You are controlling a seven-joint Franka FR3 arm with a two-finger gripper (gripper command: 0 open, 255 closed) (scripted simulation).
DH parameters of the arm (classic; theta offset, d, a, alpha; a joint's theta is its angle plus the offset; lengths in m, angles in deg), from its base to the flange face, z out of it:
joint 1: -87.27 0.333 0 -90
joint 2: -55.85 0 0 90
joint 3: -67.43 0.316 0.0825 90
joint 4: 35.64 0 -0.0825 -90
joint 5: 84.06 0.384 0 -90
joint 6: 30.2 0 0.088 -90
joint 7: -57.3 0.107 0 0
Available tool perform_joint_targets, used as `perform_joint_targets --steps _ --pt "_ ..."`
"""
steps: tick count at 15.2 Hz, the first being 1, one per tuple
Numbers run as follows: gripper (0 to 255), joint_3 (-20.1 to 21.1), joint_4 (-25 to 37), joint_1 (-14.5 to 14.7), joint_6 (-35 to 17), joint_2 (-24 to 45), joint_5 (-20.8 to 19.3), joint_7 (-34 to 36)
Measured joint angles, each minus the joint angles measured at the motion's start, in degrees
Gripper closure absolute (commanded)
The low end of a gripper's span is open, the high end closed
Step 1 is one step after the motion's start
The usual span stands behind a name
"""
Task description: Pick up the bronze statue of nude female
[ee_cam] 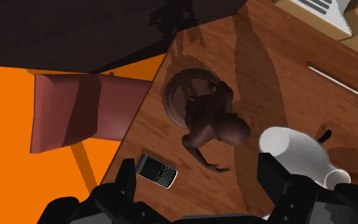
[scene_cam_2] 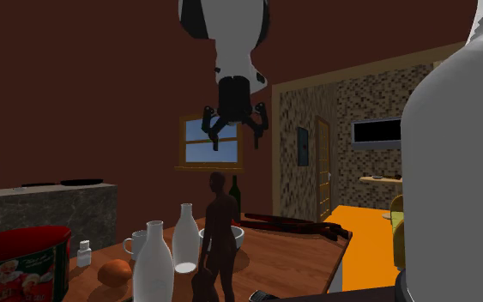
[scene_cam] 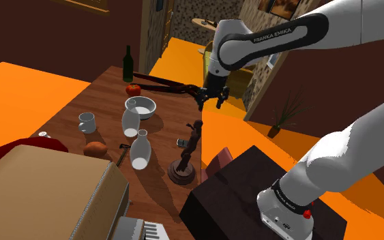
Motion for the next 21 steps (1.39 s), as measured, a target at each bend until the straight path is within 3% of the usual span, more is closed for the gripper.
perform_joint_targets --steps 8,16,17,21 --pt "0 1.2 6.2 0.6 -6.3 18.5 -5.6 9.2" --pt "0 0.8 6.1 0.9 -11.6 24.4 -7.3 10.9" --pt "255 0.7 6.0 0.9 -11.9 24.6 -7.3 10.9" --pt "255 0.7 6.1 0.9 -12.1 24.8 -7.4 10.9"
